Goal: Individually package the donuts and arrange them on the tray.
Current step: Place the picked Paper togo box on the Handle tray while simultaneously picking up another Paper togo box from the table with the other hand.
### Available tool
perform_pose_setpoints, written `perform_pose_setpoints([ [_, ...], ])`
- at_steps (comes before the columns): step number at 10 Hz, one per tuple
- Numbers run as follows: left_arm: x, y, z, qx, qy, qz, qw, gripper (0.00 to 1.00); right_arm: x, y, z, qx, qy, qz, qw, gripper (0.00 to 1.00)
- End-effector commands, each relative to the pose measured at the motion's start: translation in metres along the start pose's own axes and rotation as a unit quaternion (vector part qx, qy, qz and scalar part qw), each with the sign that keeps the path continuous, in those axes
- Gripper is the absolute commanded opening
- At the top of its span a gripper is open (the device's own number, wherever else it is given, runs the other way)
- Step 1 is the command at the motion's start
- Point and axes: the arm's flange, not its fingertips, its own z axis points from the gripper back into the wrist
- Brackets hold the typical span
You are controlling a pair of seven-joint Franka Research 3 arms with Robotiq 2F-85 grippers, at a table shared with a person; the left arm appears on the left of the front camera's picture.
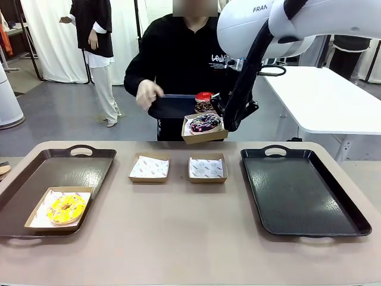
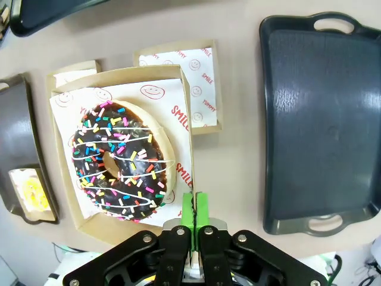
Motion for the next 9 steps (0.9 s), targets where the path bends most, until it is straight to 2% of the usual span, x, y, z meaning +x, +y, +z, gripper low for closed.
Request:
perform_pose_setpoints([
  [1, 0.0010, -0.0010, 0.0008, -0.006, -0.005, 0.000, 1.000, 1.00, -0.0009, -0.0004, 0.0015, 0.001, -0.003, 0.000, 1.000, 0.00],
  [9, 0.0010, -0.0010, 0.0008, -0.006, -0.005, 0.000, 1.000, 1.00, -0.0009, -0.0004, 0.0015, 0.001, -0.003, 0.000, 1.000, 0.00],
])
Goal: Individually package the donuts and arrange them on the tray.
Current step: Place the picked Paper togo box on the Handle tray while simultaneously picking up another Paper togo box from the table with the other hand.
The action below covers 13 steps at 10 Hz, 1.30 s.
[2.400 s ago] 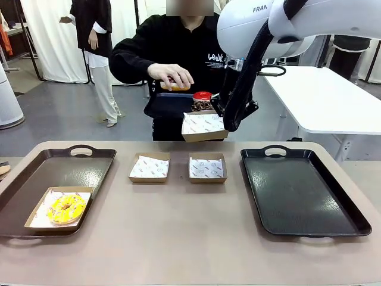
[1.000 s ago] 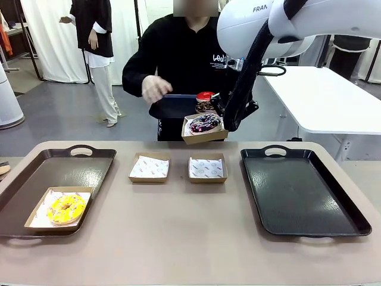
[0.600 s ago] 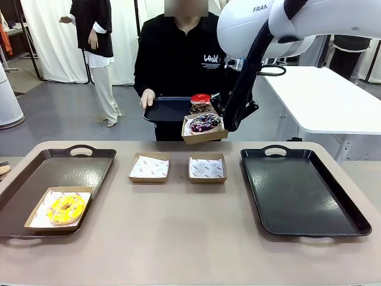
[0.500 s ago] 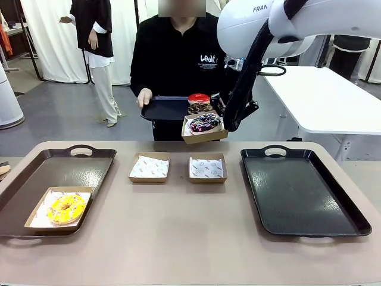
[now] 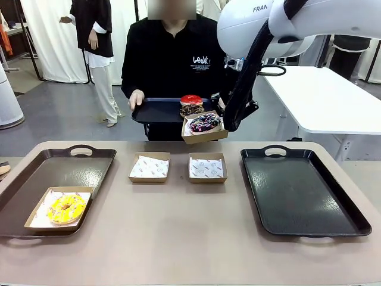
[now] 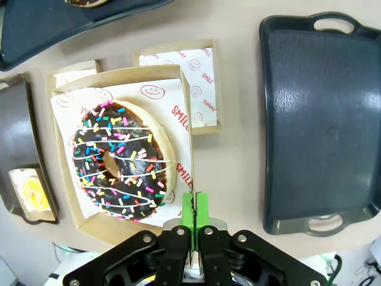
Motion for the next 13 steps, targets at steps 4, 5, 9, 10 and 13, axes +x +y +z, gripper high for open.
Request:
perform_pose_setpoints([
  [4, 0.016, -0.041, -0.014, 0.038, 0.010, -0.018, 0.999, 1.00, 0.005, -0.038, 0.007, -0.031, 0.001, 0.007, 1.000, 0.01],
  [5, 0.027, -0.069, -0.026, 0.059, 0.020, -0.029, 0.998, 1.00, 0.002, -0.063, 0.013, -0.039, 0.011, 0.023, 0.999, 0.01],
  [9, 0.063, -0.188, -0.105, 0.187, 0.054, -0.079, 0.978, 1.00, -0.016, -0.169, 0.021, -0.041, -0.007, 0.029, 0.999, 0.01],
  [10, 0.067, -0.212, -0.127, 0.223, 0.053, -0.093, 0.969, 1.00, -0.017, -0.186, 0.013, -0.034, -0.010, 0.031, 0.999, 0.01],
  [13, 0.069, -0.255, -0.189, 0.305, 0.044, -0.128, 0.943, 1.00, -0.016, -0.210, -0.021, -0.033, -0.034, 0.064, 0.997, 0.01],
])
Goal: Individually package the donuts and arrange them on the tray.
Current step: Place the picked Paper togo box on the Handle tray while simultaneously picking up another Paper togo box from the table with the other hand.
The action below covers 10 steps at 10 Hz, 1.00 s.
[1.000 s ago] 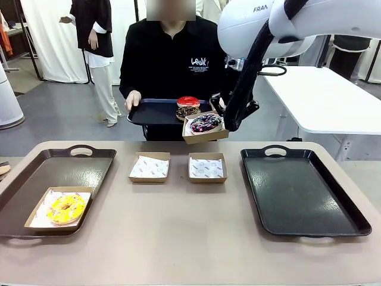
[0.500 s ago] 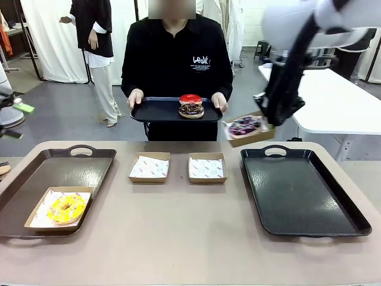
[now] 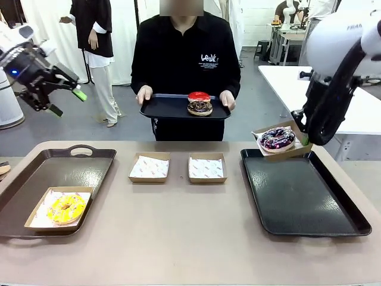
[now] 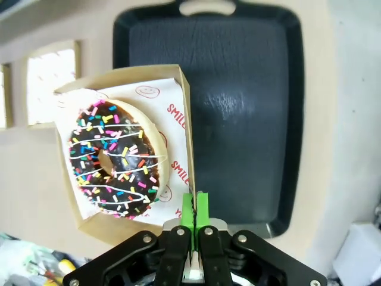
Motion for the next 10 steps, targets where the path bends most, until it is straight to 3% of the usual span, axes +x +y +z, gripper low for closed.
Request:
perform_pose_setpoints([
  [1, 0.012, -0.021, -0.022, 0.057, 0.001, -0.001, 0.998, 1.00, -0.004, 0.000, -0.023, 0.004, -0.011, 0.016, 1.000, 0.01],
  [6, 0.014, -0.062, -0.126, 0.164, 0.010, -0.055, 0.985, 1.00, -0.052, 0.001, -0.049, -0.010, 0.002, -0.011, 1.000, 0.01],
  [10, 0.007, -0.086, -0.191, 0.226, 0.013, -0.086, 0.970, 1.00, -0.069, -0.004, -0.066, -0.006, 0.004, -0.026, 1.000, 0.01],
])
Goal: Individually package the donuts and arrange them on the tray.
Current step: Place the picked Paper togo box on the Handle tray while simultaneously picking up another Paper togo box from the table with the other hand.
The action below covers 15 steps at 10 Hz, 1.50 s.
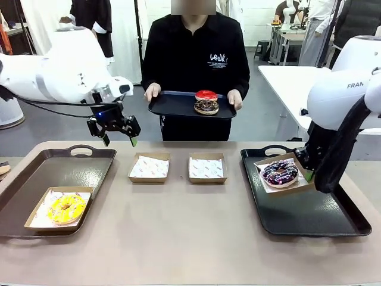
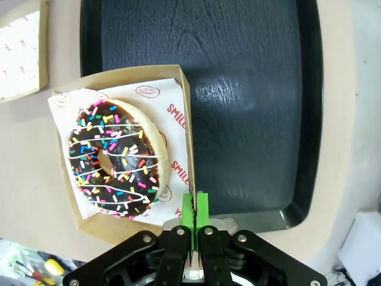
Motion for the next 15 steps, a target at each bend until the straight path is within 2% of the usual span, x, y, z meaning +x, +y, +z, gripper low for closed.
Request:
perform_pose_setpoints([
  [1, 0.007, -0.020, -0.010, 0.029, -0.009, 0.002, 1.000, 1.00, -0.010, -0.002, -0.010, 0.009, -0.011, -0.015, 1.000, 0.01],
  [5, 0.011, -0.035, -0.039, 0.036, 0.003, 0.003, 0.999, 1.00, -0.018, -0.011, -0.016, 0.013, -0.008, -0.022, 1.000, 0.01],
  [6, 0.009, -0.030, -0.037, 0.022, 0.012, 0.006, 1.000, 1.00, -0.017, -0.009, -0.014, 0.012, -0.009, -0.013, 1.000, 0.01],
  [7, 0.001, -0.032, -0.037, 0.031, 0.015, -0.015, 0.999, 1.00, -0.013, -0.009, -0.015, 0.002, 0.003, -0.010, 1.000, 0.01],
  [15, 0.001, -0.032, -0.037, 0.031, 0.015, -0.015, 0.999, 1.00, -0.013, -0.009, -0.015, 0.002, 0.003, -0.010, 1.000, 0.01],
])
